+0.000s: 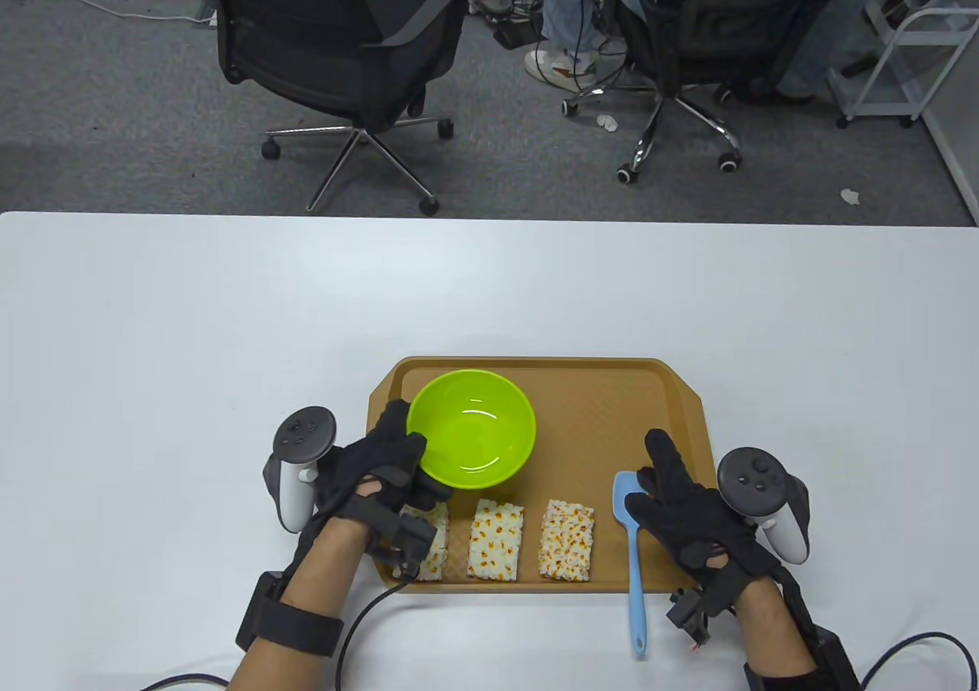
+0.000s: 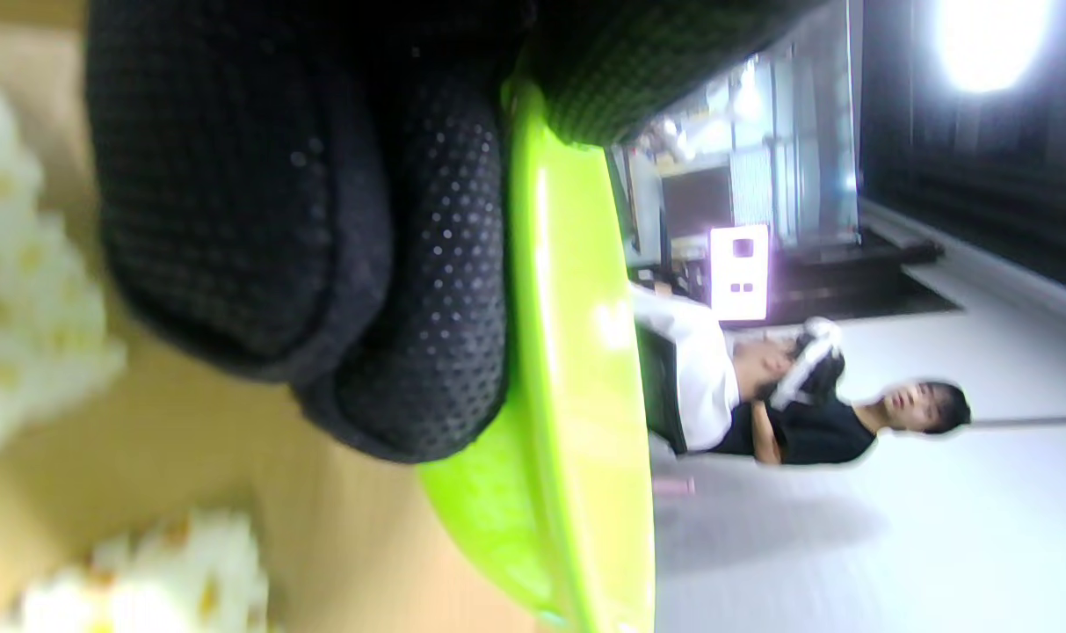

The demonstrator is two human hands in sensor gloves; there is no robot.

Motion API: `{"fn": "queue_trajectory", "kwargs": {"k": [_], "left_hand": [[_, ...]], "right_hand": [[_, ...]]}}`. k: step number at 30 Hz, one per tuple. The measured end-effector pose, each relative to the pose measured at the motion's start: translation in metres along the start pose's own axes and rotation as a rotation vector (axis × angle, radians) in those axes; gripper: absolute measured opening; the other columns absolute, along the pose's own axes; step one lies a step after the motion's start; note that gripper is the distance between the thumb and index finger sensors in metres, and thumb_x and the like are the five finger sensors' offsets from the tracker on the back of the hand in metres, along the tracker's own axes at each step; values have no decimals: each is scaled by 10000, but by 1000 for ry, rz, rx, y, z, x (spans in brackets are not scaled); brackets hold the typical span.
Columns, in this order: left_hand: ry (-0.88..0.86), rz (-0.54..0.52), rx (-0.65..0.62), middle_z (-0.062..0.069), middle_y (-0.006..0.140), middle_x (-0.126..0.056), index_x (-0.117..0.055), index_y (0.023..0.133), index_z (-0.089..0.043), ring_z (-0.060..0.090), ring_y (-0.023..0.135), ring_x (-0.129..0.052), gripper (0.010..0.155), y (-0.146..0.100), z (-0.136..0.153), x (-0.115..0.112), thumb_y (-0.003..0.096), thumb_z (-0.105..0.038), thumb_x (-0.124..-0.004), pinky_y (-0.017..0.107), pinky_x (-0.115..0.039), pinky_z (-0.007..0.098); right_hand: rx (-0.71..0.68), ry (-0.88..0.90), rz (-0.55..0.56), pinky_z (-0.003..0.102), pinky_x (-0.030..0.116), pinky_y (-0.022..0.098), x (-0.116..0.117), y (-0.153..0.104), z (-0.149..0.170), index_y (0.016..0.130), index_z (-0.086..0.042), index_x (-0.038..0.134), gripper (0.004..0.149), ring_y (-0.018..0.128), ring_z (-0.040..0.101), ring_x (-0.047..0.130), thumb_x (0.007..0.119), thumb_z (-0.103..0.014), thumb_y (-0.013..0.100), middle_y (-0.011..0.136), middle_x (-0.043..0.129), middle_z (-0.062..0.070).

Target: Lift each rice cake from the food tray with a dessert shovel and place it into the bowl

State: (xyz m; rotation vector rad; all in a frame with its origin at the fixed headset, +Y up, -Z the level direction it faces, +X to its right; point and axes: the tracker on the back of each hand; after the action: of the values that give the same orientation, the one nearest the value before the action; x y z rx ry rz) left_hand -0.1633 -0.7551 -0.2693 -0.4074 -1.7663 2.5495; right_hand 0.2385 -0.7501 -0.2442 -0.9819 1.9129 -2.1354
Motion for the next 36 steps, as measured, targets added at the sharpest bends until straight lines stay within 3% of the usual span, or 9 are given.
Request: {"fn": "queue_trajectory", "kwargs": {"k": [6, 12, 21, 26, 28, 32, 34, 36], "left_hand": [[37, 163, -14, 217, 1051, -634, -413, 1030, -123, 338, 348, -1147, 651, -4, -5, -43, 491, -237, -759, 215, -998, 378], [59, 242, -50, 216, 1050, -638, -417, 1030, -123, 339, 345, -1148, 648, -14, -13, -63, 491, -235, -757, 213, -998, 378], [46, 247, -52, 211, 1055, -637, -413, 1032, -129, 331, 355, -1146, 650, -10, -8, -63, 490, -239, -755, 219, -994, 379], [63, 271, -95, 226, 1076, -575, -365, 1041, -134, 340, 461, -1117, 688, -11, -11, -62, 497, -315, -743, 277, -966, 394], [105, 236, -152, 245, 1087, -529, -338, 1046, -133, 376, 555, -1082, 731, -14, -16, -56, 496, -389, -745, 324, -946, 424], [300, -6, -260, 263, 1112, -446, -377, 1058, -158, 467, 742, -958, 748, -20, -27, -27, 485, -467, -745, 454, -860, 552], [435, -117, -281, 235, 1153, -337, -355, 1075, -195, 540, 943, -701, 785, -21, -29, -13, 480, -509, -758, 633, -644, 663], [639, -265, -240, 197, 1180, -271, -346, 1087, -258, 545, 1048, -457, 816, -22, -27, 2, 461, -573, -764, 707, -419, 722]], "right_hand": [[7, 127, -110, 524, 792, 564, 11, 4, -1, 1017, -199, 154, 883, 854, 491, 823, 634, -564, 372, 1068, 261, 256], [16, 279, -230, 435, 889, 472, 27, 10, -2, 1008, -147, 166, 847, 727, 403, 969, 636, -494, 394, 1033, 340, 294], [16, 416, -220, 401, 915, 423, 32, 14, 1, 1003, -120, 210, 823, 645, 356, 1031, 665, -450, 402, 1022, 451, 267], [16, 405, -123, 398, 930, 383, 28, 11, -2, 1001, -104, 269, 793, 589, 362, 1059, 690, -420, 408, 1002, 511, 266], [20, 412, -89, 400, 932, 376, 23, 9, -2, 1001, -100, 284, 786, 576, 369, 1063, 694, -413, 407, 996, 521, 271], [42, 458, -24, 392, 943, 347, 10, 4, 1, 1000, -92, 335, 748, 537, 359, 1084, 688, -396, 413, 984, 565, 258], [54, 494, 14, 389, 945, 340, 3, 1, 4, 998, -89, 346, 738, 526, 359, 1088, 684, -390, 415, 978, 578, 258], [71, 515, 56, 394, 943, 339, -5, -2, 5, 997, -87, 350, 734, 523, 361, 1088, 684, -386, 416, 976, 581, 260]]}}
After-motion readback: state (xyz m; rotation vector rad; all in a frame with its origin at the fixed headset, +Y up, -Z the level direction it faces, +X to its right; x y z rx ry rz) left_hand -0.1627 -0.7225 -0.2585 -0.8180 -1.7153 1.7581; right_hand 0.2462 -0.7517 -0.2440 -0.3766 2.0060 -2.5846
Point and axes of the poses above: the tracker on the back of each hand, its own z axis roughly to the little-finger side, its own y axis roughly from the wrist to the fingertips, x = y × z
